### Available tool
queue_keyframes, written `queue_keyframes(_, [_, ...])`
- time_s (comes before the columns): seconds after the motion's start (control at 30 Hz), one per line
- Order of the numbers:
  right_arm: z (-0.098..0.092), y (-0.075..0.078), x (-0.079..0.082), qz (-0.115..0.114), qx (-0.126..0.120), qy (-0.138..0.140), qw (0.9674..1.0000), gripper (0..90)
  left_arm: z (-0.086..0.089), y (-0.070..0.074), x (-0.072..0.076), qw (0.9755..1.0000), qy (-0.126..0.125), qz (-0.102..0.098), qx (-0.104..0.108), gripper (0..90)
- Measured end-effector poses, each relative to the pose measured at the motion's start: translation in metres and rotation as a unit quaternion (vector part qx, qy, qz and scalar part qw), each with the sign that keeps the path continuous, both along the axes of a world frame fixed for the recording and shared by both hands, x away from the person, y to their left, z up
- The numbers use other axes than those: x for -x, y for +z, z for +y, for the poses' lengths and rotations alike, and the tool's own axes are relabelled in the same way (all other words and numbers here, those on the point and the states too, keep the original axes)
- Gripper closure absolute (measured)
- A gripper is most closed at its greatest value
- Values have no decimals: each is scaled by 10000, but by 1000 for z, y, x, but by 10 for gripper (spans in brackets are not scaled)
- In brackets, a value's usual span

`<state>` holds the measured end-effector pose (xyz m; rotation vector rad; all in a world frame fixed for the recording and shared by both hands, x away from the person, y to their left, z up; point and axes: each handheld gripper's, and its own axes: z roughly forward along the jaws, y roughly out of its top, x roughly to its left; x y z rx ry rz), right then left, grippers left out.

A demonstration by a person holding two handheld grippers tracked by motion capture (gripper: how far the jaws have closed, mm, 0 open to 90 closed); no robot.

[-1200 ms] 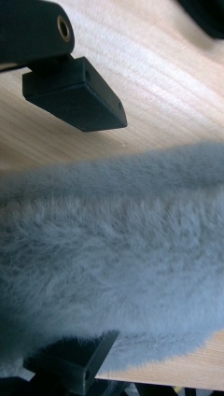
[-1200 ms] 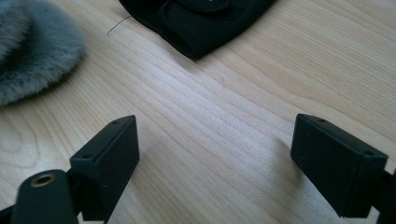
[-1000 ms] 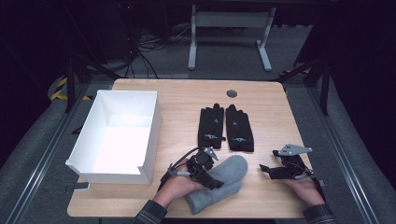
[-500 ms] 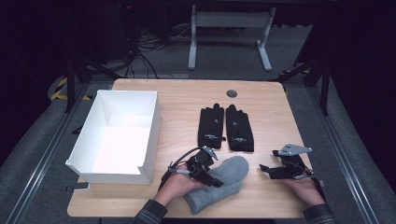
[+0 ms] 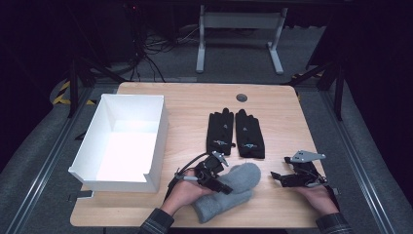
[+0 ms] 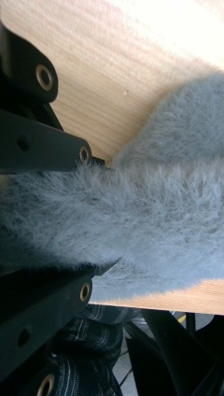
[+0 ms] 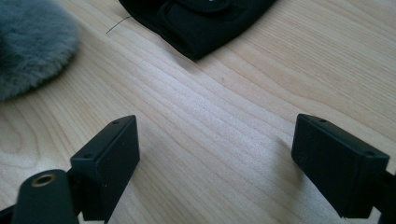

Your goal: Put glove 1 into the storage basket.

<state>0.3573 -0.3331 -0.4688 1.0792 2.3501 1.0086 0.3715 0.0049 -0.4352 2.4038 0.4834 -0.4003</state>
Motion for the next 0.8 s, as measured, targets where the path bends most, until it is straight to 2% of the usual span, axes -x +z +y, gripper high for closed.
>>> queue_keyframes(0.07, [0,0,0,0,0,1,10000,155,3,7,1,9998,147,-104,32,707])
queue_keyframes(0.13, [0,0,0,-1,-5,-1,10000,155,5,10,1,9998,148,-144,48,707])
queue_keyframes(0.17, [0,0,0,1,-1,3,10000,156,7,16,2,9993,268,-235,99,707])
queue_keyframes(0.37, [0,0,0,-1,1,0,10000,155,16,32,2,9977,433,-499,172,706])
queue_keyframes(0.5, [0,0,0,-3,3,1,10000,155,21,41,1,9966,561,-547,243,705])
queue_keyframes(0.63, [0,0,0,-4,2,-5,10000,153,24,53,0,9956,631,-656,217,704])
queue_keyframes(0.73, [0,0,0,-10,-1,-14,10000,153,27,61,-2,9952,685,-651,239,704])
queue_keyframes(0.8, [0,0,0,-7,4,-9,10000,153,30,71,-4,9943,774,-684,279,705])
